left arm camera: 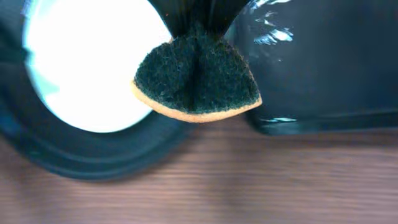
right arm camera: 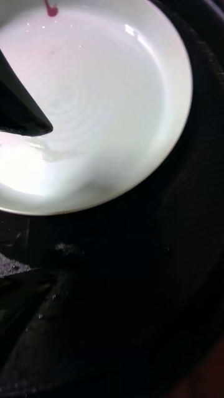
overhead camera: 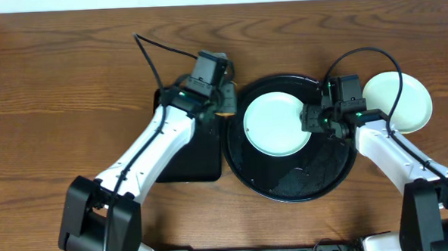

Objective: Clean dirty plates on tray and stack at the side
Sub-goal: 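Scrub white plate surface with sponge in left gripper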

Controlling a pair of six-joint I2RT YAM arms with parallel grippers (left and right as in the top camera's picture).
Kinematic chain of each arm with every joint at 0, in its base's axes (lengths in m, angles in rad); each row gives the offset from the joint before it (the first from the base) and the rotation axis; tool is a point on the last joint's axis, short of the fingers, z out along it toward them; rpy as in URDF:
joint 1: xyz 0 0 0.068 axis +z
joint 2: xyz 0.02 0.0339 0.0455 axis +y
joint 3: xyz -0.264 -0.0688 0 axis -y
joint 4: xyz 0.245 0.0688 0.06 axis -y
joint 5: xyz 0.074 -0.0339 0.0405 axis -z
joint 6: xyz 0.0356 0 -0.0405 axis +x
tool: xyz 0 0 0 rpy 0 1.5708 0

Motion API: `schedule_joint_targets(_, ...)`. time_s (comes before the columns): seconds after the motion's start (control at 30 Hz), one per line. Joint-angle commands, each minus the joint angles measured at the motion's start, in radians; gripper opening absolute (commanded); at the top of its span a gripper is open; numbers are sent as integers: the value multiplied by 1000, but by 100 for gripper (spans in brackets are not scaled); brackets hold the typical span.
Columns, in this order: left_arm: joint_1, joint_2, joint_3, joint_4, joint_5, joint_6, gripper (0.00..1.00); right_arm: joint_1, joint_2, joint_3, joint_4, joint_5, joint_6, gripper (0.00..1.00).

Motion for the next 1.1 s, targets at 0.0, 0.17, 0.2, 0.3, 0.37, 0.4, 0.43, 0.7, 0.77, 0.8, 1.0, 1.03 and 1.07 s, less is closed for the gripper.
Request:
schedule_joint_targets(0.0,-60,48,16,8,45,-65,8,-5,34,5,10,-20,-18,66)
schedule_joint_targets(0.17,-125,116,16,33,31,-66,7,-5,78,5,25,-39,-14,59)
schedule_joint_targets(0.2,-132,125,16,43,31,-66,7,-5,88,5,28,-39,-14,57)
schedule_joint_targets(0.3,-150,145,16,92,31,-65,7,-5,107,5,43,-39,-14,53)
schedule_joint_targets(0.37,-159,154,16,122,31,-65,7,-5,111,5,50,-39,-14,51)
schedule_joint_targets(0.4,-163,158,16,132,31,-65,8,-5,112,5,51,-39,-14,48)
schedule_joint_targets(0.43,-168,166,16,139,31,-65,7,-5,112,5,50,-38,-14,45)
schedule_joint_targets(0.7,-201,227,16,185,31,-56,8,-5,113,5,51,-39,-14,8)
schedule_joint_targets(0.77,-209,230,16,192,31,-56,8,-5,113,5,51,-39,-14,2)
schedule_joint_targets(0.8,-214,232,16,195,31,-51,7,-5,114,5,51,-38,-14,1)
schedule_joint_targets(1.0,-248,270,15,223,-8,113,8,-5,114,5,56,-39,-14,1)
schedule_joint_targets(1.03,-250,278,15,234,-9,138,8,-4,114,5,57,-39,-14,1)
schedule_joint_targets(1.07,-250,283,15,242,-10,154,8,-3,114,5,58,-39,-14,1)
